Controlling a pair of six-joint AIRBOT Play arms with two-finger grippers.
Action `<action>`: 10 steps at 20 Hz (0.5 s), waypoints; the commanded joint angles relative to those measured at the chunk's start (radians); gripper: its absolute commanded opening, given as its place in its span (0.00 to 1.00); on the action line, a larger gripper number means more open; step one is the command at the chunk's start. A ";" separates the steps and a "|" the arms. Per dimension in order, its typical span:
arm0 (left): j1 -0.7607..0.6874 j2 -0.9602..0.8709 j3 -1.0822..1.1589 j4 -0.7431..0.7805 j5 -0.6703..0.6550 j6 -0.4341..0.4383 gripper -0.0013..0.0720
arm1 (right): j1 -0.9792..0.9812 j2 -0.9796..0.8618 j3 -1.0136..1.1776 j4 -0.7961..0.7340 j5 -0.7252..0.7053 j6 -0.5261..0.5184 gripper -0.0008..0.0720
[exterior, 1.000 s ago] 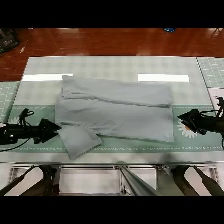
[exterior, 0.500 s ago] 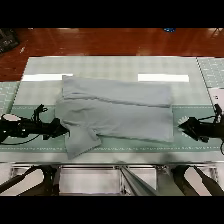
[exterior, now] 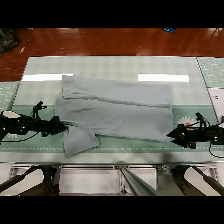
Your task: Fold the shirts.
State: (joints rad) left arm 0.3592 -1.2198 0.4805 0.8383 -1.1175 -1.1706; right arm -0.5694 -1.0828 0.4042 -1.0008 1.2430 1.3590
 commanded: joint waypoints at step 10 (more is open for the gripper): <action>0.007 -0.018 0.350 -0.098 -0.055 -0.048 0.05 | 0.111 -0.058 0.237 0.258 -0.052 -0.182 0.04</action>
State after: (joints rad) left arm 0.3851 -1.2266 0.7105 0.7807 -1.1942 -1.1839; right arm -0.4637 -1.1324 0.5568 -0.7692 1.1835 1.1927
